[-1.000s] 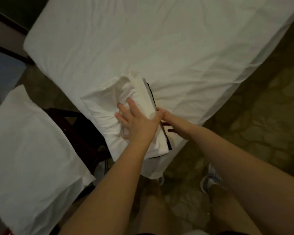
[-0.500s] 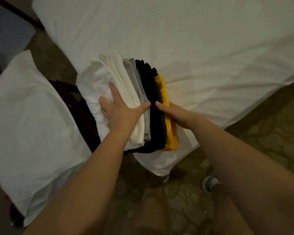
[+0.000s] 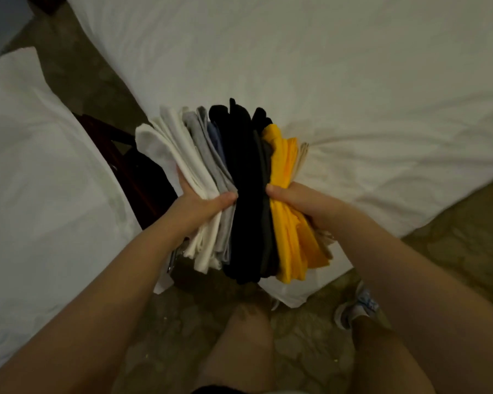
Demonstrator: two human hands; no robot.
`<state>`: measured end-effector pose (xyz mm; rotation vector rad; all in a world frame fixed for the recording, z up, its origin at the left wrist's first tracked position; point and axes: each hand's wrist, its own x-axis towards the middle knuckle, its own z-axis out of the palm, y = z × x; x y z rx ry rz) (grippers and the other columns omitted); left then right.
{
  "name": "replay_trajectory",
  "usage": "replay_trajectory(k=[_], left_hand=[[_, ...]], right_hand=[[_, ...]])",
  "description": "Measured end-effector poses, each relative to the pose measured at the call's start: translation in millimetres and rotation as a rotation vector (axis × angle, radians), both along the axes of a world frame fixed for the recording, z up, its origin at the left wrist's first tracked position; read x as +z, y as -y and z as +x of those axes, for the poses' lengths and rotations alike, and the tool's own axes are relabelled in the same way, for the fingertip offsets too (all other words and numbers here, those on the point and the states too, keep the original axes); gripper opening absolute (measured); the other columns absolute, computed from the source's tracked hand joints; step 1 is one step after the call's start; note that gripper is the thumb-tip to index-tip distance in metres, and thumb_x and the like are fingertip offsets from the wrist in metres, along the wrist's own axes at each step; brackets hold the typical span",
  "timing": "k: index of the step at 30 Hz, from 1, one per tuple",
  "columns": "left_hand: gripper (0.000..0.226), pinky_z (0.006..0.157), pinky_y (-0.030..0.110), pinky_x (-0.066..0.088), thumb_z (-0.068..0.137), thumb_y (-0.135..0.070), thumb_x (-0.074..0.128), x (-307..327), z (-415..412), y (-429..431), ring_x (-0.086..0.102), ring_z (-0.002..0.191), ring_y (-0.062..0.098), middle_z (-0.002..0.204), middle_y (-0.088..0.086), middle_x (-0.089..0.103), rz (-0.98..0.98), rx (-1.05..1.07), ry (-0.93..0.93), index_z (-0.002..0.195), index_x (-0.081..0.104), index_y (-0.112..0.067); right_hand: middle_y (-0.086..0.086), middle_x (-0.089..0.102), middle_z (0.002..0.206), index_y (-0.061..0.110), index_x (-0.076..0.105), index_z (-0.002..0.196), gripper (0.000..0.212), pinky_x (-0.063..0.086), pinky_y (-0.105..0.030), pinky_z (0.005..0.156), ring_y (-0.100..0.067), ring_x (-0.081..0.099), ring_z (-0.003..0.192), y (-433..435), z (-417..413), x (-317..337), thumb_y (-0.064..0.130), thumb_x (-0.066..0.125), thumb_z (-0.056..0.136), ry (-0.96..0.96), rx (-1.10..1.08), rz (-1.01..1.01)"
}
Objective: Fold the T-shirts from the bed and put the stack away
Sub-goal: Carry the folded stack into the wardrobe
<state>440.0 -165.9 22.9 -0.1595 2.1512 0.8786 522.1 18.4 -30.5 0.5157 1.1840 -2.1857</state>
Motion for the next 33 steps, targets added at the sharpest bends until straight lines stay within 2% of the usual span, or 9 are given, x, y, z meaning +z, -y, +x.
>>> replay_trajectory(k=[5, 7, 10, 14, 21, 24, 26, 29, 33], left_hand=[[0.120, 0.095, 0.018, 0.032, 0.061, -0.060, 0.064, 1, 0, 23, 0.037, 0.118, 0.003, 0.127, -0.018, 0.029, 0.200, 0.015, 0.025, 0.145, -0.016, -0.030], [0.104, 0.084, 0.009, 0.039, 0.076, -0.038, 0.064, 5, 7, 35, 0.042, 0.112, 0.002, 0.122, -0.019, 0.036, 0.251, 0.045, 0.025, 0.147, -0.010, -0.028], [0.094, 0.063, -0.003, 0.040, 0.082, -0.011, 0.063, 19, 20, 47, 0.047, 0.095, -0.007, 0.105, -0.027, 0.039, 0.316, 0.088, -0.032, 0.147, -0.004, -0.024], [0.096, 0.066, -0.004, 0.039, 0.079, -0.008, 0.068, 58, 23, 62, 0.046, 0.098, -0.007, 0.105, -0.026, 0.039, 0.388, 0.082, -0.110, 0.145, 0.001, -0.022], [0.102, 0.096, 0.025, 0.036, 0.063, -0.024, 0.084, 160, 41, 100, 0.041, 0.118, 0.009, 0.119, -0.013, 0.042, 0.499, 0.171, -0.284, 0.128, 0.008, -0.043], [0.112, 0.100, 0.032, 0.041, 0.040, -0.055, 0.082, 205, 65, 121, 0.044, 0.122, 0.010, 0.133, -0.008, 0.042, 0.486, 0.238, -0.439, 0.128, 0.013, -0.046], [0.125, 0.101, 0.038, 0.044, 0.036, -0.066, 0.079, 231, 87, 135, 0.046, 0.122, 0.012, 0.135, -0.007, 0.043, 0.469, 0.285, -0.553, 0.138, 0.010, -0.047], [0.119, 0.093, 0.030, 0.045, 0.044, -0.064, 0.081, 270, 127, 155, 0.050, 0.114, 0.010, 0.127, -0.013, 0.045, 0.384, 0.337, -0.709, 0.131, 0.000, -0.058], [0.124, 0.083, 0.021, 0.042, 0.057, -0.051, 0.079, 304, 182, 181, 0.048, 0.101, 0.005, 0.105, -0.029, 0.045, 0.314, 0.427, -0.879, 0.141, -0.012, -0.047]], right_hand=[[0.010, 0.064, 0.112, 0.024, 0.047, 0.128, 0.098, 0.055, -0.025, 0.084, -0.006, 0.065, 0.098, 38, 0, 19, 0.056, 0.085, 0.043, -0.035, -0.113, 0.203], [0.005, 0.062, 0.119, 0.019, 0.045, 0.134, 0.089, 0.052, -0.032, 0.093, -0.008, 0.064, 0.103, 51, 0, 32, 0.043, 0.081, 0.056, -0.039, -0.118, 0.268], [0.004, 0.062, 0.120, 0.018, 0.045, 0.135, 0.081, 0.053, -0.029, 0.090, -0.007, 0.063, 0.103, 65, 3, 57, 0.030, 0.075, 0.061, -0.068, -0.128, 0.344], [0.005, 0.063, 0.118, 0.024, 0.051, 0.123, 0.067, 0.054, -0.025, 0.086, -0.009, 0.063, 0.105, 76, -1, 113, 0.022, 0.072, 0.060, -0.165, -0.122, 0.442], [0.020, 0.059, 0.098, 0.039, 0.048, 0.105, 0.058, 0.053, -0.010, 0.066, 0.003, 0.060, 0.086, 106, -2, 237, 0.028, 0.083, 0.060, -0.360, -0.026, 0.629], [0.009, 0.062, 0.112, 0.033, 0.048, 0.118, 0.079, 0.054, -0.032, 0.088, -0.010, 0.061, 0.102, 128, 11, 271, 0.044, 0.086, 0.050, -0.460, -0.041, 0.703], [0.006, 0.061, 0.113, 0.039, 0.047, 0.108, 0.072, 0.052, -0.038, 0.090, -0.016, 0.060, 0.105, 143, 26, 292, 0.048, 0.085, 0.047, -0.523, -0.062, 0.693], [0.018, 0.060, 0.102, 0.047, 0.045, 0.098, 0.063, 0.050, -0.020, 0.074, -0.002, 0.060, 0.092, 166, 55, 319, 0.046, 0.083, 0.048, -0.667, -0.103, 0.645], [0.024, 0.054, 0.108, 0.039, 0.034, 0.130, 0.095, 0.048, -0.022, 0.081, -0.002, 0.057, 0.099, 192, 93, 355, 0.054, 0.077, 0.047, -0.839, -0.119, 0.683]])
